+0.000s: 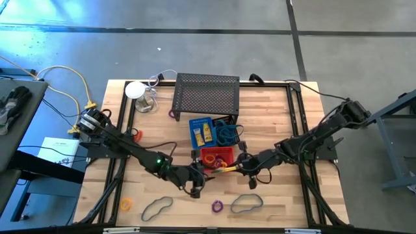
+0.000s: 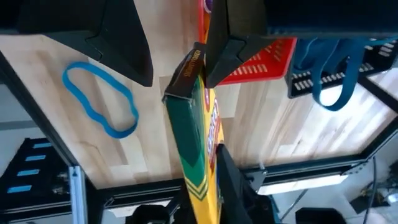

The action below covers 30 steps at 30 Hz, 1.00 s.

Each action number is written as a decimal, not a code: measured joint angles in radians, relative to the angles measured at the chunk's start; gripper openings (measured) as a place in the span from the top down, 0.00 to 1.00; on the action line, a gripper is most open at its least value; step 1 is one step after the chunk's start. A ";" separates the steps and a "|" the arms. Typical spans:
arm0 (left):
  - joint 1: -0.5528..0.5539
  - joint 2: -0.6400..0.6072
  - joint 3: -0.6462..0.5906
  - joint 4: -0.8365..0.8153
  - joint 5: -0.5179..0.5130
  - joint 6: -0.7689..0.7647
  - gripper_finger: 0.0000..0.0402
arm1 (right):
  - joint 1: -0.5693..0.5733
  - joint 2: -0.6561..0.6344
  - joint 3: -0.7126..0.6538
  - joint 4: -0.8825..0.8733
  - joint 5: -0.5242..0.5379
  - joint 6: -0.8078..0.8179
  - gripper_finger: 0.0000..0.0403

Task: Pick & Place Office Desk Supplies
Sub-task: Put the yellow crayon box into the blue bin

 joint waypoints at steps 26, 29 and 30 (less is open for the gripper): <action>0.047 0.001 0.000 0.011 -0.043 -0.021 0.94 | -0.013 0.000 0.000 0.009 -0.007 0.061 0.90; 0.048 0.001 0.000 0.010 -0.045 -0.020 0.93 | -0.014 0.000 0.000 0.001 -0.006 0.083 0.82; 0.048 0.001 0.000 0.009 -0.047 -0.021 0.92 | -0.013 0.000 0.000 -0.004 0.003 0.084 0.79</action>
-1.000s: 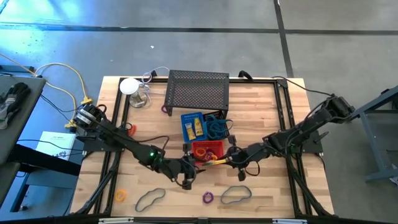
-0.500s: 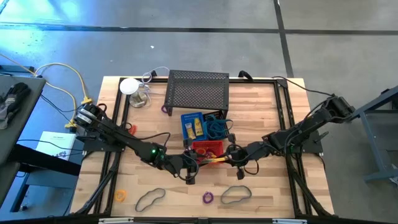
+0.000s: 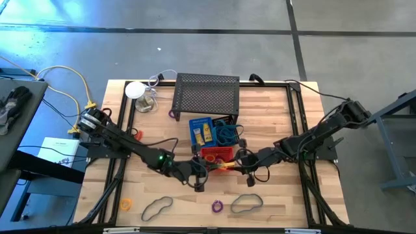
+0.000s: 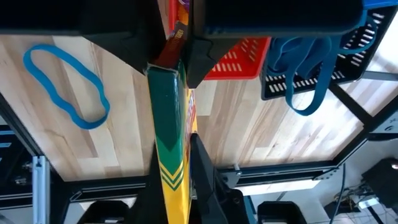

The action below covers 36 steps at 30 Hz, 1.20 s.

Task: Pick & Place Office Desk Supplies
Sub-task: Put the yellow crayon box into the blue bin

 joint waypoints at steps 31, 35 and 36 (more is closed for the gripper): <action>-0.029 -0.115 0.002 -0.617 -0.299 -0.361 0.91 | 0.045 0.000 0.000 0.033 0.156 -0.090 0.29; 0.032 -0.115 0.002 -0.729 -0.248 -0.409 0.90 | 0.045 0.000 0.000 0.040 0.156 -0.090 0.29; 0.046 -0.115 0.002 -0.758 -0.240 -0.424 0.90 | 0.045 0.000 0.000 0.040 0.156 -0.090 0.29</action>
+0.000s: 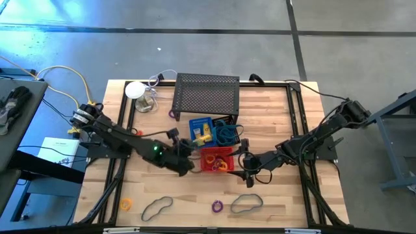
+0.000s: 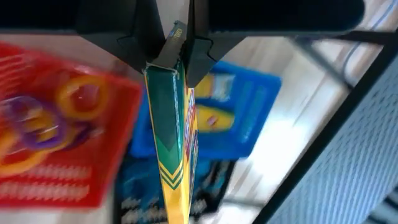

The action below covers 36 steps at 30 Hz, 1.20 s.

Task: Pick & Place Office Desk Supplies
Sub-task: Put the yellow crayon box into the blue bin

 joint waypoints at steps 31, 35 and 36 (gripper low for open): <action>0.267 0.088 0.000 0.005 0.296 -0.546 0.90 | 0.000 0.000 0.000 -0.008 0.000 0.008 0.29; 0.279 0.101 0.000 0.025 0.296 -0.526 0.90 | 0.000 0.000 0.000 -0.016 0.000 0.012 0.29; 0.281 0.100 0.000 0.024 0.297 -0.531 0.90 | 0.000 0.000 0.000 -0.017 0.000 0.012 0.29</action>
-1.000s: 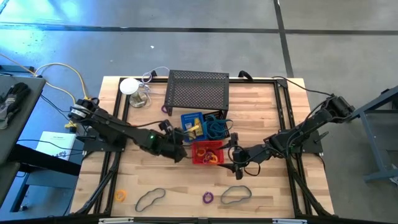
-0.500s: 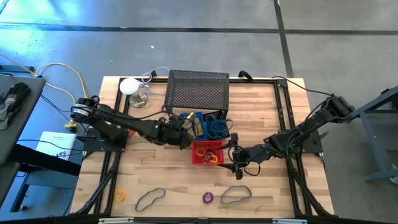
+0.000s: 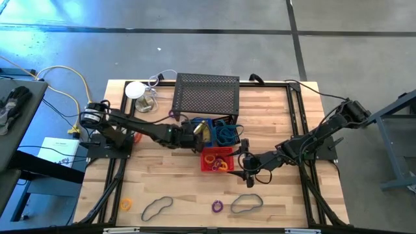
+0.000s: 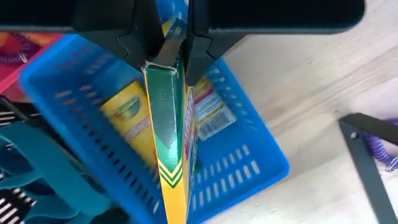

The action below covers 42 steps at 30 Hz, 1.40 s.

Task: Pick & Place Office Desk Supplies
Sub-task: Put the yellow crayon box into the blue bin, then put the violet spring keychain into the red bin

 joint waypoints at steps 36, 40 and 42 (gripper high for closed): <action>-0.010 -0.024 0.004 0.129 -0.045 0.244 0.69 | 0.000 0.000 0.000 -0.017 0.000 0.017 0.29; -0.011 -0.063 0.007 0.132 -0.053 0.328 0.69 | 0.000 0.000 0.000 -0.020 0.000 0.018 0.29; -0.019 -0.085 0.007 0.132 -0.055 0.371 0.69 | 0.000 0.000 0.000 -0.022 0.000 0.018 0.29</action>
